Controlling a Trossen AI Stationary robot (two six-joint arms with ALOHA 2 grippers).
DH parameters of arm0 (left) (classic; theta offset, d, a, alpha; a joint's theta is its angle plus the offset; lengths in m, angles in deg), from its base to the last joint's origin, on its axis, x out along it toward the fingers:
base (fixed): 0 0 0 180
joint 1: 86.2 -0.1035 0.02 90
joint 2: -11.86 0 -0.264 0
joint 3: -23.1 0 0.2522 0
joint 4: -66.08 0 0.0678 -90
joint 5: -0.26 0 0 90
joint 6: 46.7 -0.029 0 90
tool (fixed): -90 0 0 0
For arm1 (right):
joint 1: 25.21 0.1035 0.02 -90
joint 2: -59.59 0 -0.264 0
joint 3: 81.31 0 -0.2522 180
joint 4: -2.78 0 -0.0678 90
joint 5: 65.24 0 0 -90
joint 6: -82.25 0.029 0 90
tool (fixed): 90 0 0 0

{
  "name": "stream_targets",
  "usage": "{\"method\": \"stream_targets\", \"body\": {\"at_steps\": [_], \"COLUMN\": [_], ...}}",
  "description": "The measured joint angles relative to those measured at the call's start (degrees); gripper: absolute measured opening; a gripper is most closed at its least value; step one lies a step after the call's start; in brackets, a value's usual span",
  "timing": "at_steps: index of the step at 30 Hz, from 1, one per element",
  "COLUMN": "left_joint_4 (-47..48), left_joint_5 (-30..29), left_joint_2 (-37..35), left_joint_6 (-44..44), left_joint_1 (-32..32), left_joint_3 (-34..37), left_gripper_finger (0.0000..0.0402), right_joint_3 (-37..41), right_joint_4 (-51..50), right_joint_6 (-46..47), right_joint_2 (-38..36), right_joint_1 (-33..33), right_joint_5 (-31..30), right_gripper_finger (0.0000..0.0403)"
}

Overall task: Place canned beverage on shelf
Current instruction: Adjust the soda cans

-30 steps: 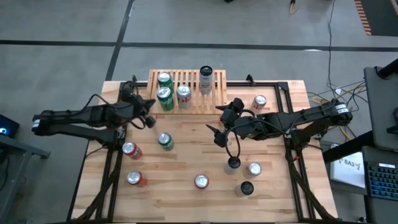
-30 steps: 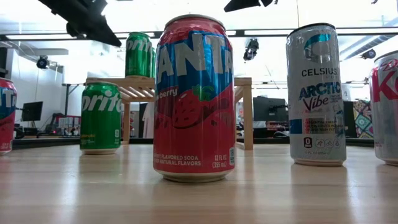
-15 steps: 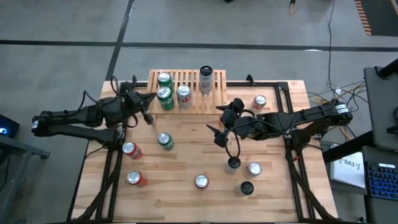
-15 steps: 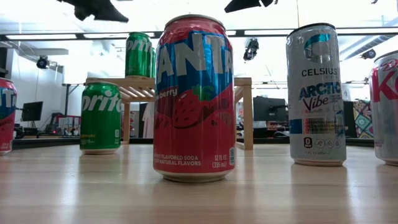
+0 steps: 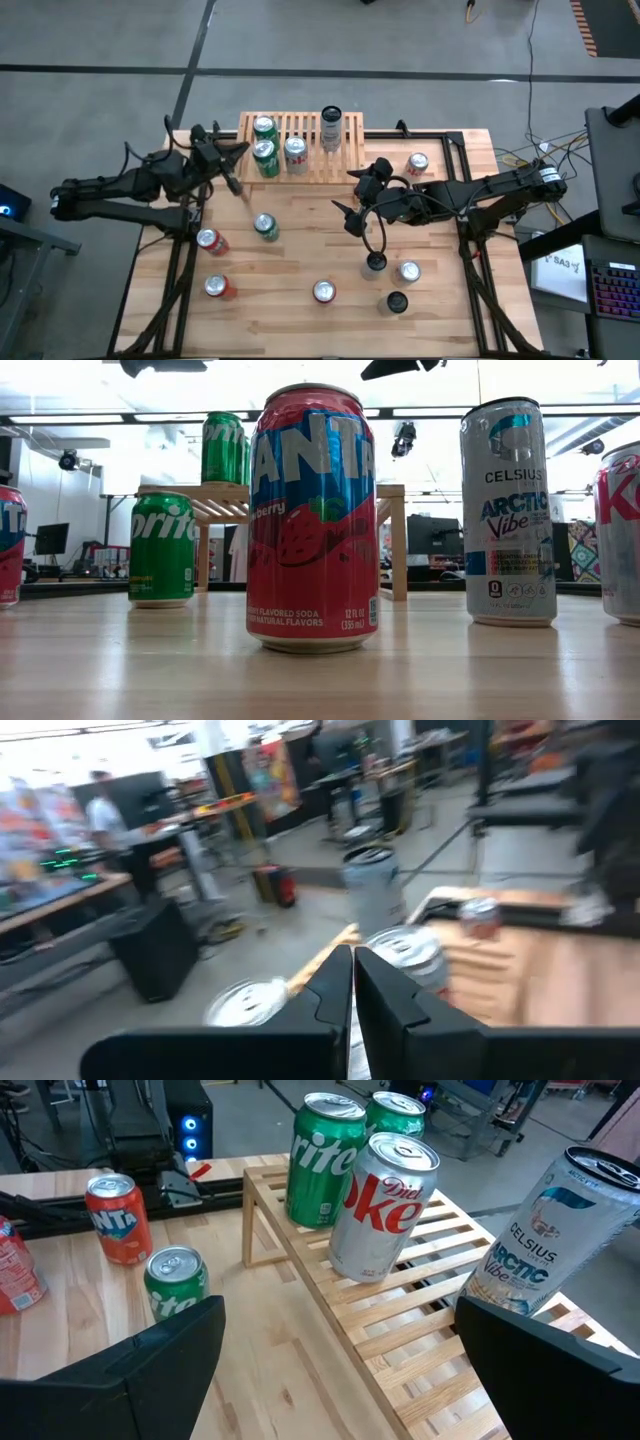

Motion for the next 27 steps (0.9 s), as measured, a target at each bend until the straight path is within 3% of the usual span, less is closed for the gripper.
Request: {"method": "stream_targets", "body": {"at_steps": [6,11,20,27], "left_joint_4": [-2.36,-2.99,-4.68,-6.77], "left_joint_5": [15.12,23.80,24.56,24.34], "left_joint_2": [-1.28,-1.52,0.09,1.43], "left_joint_6": [3.64,5.37,6.25,6.27], "left_joint_1": [0.12,1.35,6.38,10.91], "left_joint_3": [-0.02,0.13,0.22,0.99], "left_gripper_finger": [0.0000,0.0000,0.0000,0.0000], "right_joint_3": [0.00,0.00,0.00,0.00], "right_joint_4": [2.15,3.07,4.80,9.11], "right_joint_6": [-1.14,-1.50,-1.16,-6.75], "right_joint_2": [0.00,0.00,0.00,0.00], "right_joint_1": [0.09,0.54,2.75,2.92], "right_joint_5": [0.04,0.39,0.61,5.45], "right_gripper_finger": [0.0384,0.0384,0.0384,0.0384]}}
